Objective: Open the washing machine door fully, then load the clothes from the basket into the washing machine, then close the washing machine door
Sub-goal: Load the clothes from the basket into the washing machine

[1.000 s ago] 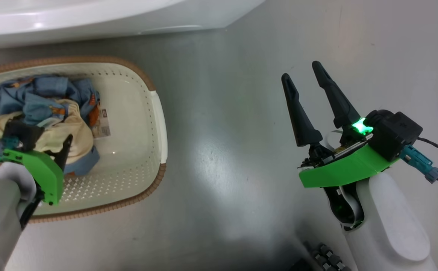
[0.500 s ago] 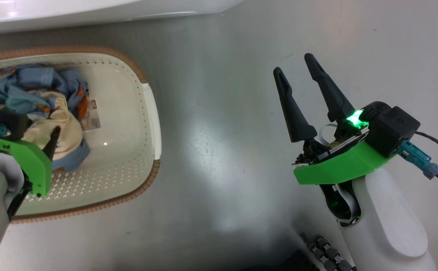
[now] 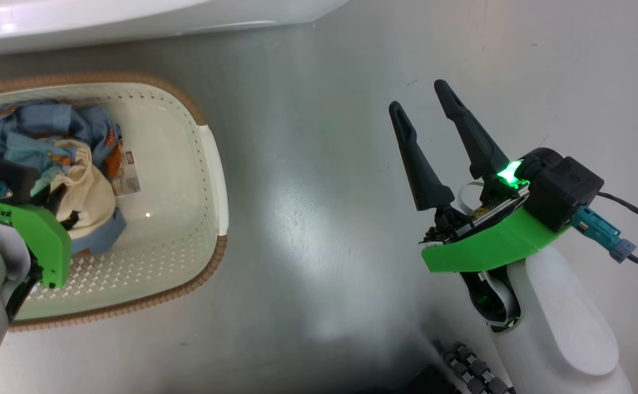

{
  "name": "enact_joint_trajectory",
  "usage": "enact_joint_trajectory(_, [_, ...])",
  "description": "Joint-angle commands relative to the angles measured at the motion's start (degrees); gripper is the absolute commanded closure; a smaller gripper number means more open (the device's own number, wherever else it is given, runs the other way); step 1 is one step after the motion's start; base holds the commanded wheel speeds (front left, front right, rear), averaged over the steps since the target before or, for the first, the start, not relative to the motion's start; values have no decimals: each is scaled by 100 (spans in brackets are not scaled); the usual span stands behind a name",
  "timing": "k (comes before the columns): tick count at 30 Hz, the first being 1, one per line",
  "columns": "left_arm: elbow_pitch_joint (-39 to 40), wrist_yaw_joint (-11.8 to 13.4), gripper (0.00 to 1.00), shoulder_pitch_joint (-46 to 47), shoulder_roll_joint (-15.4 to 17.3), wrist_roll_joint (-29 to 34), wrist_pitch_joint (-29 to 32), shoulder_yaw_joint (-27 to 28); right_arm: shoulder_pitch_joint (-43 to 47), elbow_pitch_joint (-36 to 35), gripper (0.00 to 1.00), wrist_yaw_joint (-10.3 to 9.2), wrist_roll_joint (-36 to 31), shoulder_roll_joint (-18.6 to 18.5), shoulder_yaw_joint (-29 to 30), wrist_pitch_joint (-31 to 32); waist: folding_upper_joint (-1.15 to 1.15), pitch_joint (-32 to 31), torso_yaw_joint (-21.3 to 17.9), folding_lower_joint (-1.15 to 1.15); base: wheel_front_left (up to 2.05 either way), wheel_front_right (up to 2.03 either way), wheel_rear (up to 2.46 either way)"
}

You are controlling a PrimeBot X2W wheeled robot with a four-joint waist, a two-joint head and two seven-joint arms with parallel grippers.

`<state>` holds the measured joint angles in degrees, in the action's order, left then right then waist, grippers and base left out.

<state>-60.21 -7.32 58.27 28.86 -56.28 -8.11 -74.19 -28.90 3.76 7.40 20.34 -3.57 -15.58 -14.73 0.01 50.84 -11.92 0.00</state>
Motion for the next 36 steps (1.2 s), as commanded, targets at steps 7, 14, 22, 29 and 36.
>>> enact_joint_trajectory(7, [-12,-17,100,-52,67,-428,-382,100,224,-74,0,9,-62,69,11,-27,-1,-343,176,0,0,0,0])
enact_joint_trajectory(14, [169,-17,100,-255,-169,-888,-677,272,393,100,0,9,-234,69,225,-27,-1,-948,537,0,0,0,0])
enact_joint_trajectory(22, [662,-17,100,-728,-233,-551,-687,1105,693,273,0,9,-201,-90,397,-27,-1,-1698,787,0,0,0,0])
enact_joint_trajectory(29, [1087,-17,100,-1294,-264,-37,-688,2101,978,323,0,9,-70,-232,510,-27,-1,-2259,872,0,0,0,0])
enact_joint_trajectory(36, [1699,-17,100,-1990,-334,681,-688,3206,1358,321,0,9,83,-403,642,-27,-1,-2807,916,0,0,0,0])
